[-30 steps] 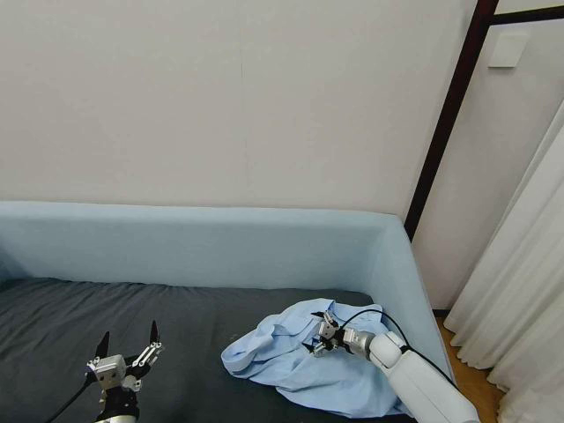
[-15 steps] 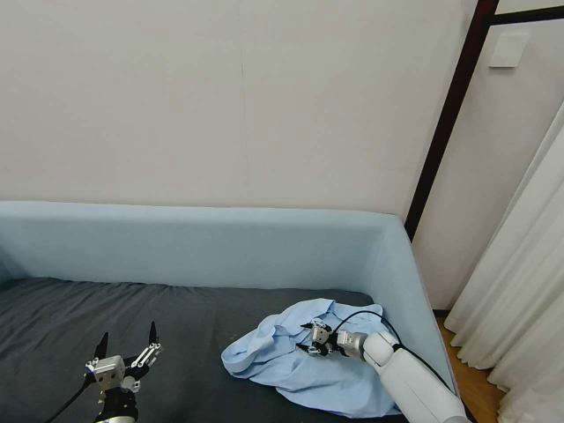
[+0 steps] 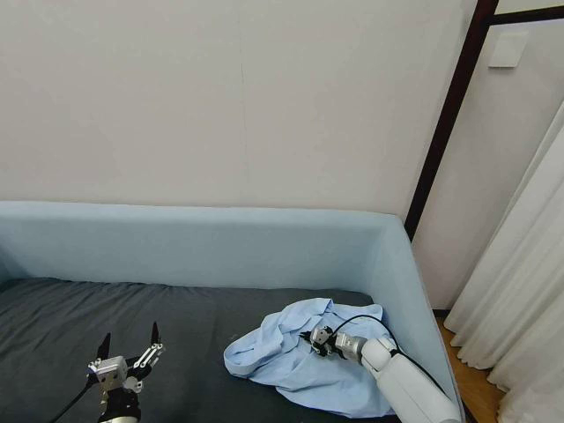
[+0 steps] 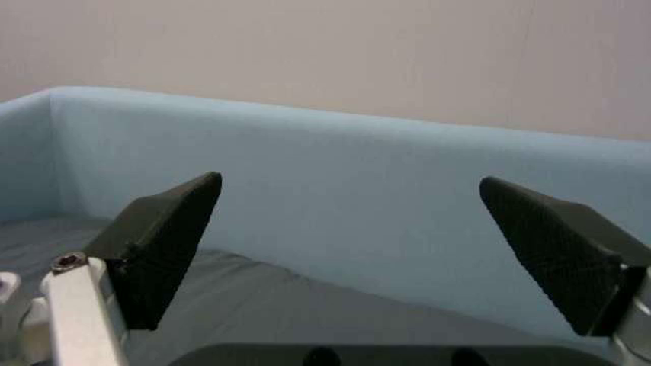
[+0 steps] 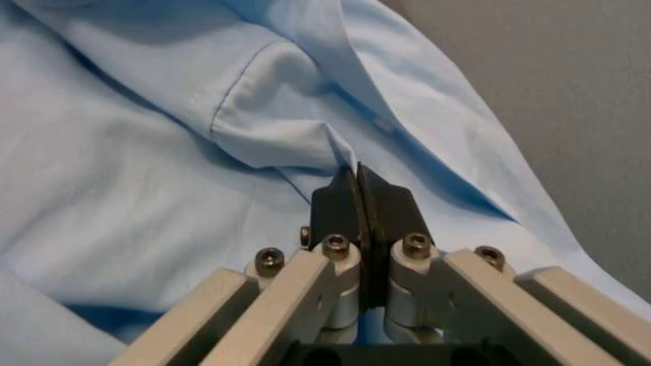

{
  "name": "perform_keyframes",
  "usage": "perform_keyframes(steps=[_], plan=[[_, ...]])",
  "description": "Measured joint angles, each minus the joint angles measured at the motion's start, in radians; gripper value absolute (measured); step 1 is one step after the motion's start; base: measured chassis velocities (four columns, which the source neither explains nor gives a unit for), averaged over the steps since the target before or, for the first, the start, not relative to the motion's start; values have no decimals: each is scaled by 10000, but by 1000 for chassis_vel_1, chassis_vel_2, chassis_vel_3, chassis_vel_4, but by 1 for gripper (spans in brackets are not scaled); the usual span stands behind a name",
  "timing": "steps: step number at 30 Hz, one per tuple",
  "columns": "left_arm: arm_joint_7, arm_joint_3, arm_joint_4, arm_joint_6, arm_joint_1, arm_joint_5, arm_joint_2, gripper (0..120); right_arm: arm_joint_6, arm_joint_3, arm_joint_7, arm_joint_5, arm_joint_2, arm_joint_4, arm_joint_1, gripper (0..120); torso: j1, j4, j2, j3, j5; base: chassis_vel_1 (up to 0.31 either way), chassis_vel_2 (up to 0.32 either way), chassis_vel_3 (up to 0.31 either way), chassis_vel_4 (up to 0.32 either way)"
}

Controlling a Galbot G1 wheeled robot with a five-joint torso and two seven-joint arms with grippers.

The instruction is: Pick up the clothes from the sofa and hang them on the clothes hanger.

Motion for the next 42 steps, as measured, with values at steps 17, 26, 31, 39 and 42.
perform_keyframes(steps=[17, 26, 31, 39, 42], plan=[[-10, 50, 92, -61, -99, -45, 109, 100, -1104, -1435, 1836, 7163, -2155, 5472, -46, 0, 0, 1, 1, -1, -2, 0, 0, 0, 0], [-10, 93, 23, -87, -168, -352, 336, 100, -2056, -556, 3714, 8689, -2732, 7535, 1694, 0, 0, 1, 0, 0, -2, 0, 0, 0, 0], [-11, 73, 18, -121, -203, -539, 495, 100, -2151, -250, 4024, 9356, -3648, 8058, 2642, 0, 0, -4, 0, 0, 2, 0, 0, 0, 0], [-6, 184, 26, -165, -320, -630, 594, 100, -2446, -663, 4284, 10814, -5233, 8475, 4646, 0, 0, -2, 0, 0, 2, 0, 0, 0, 0], [-1, 191, 15, -191, -335, -633, 626, 100, -2553, -838, 4356, 11056, -5450, 8657, 5103, 0, 1, -2, -1, 0, 2, 0, 0, 0, 0]])
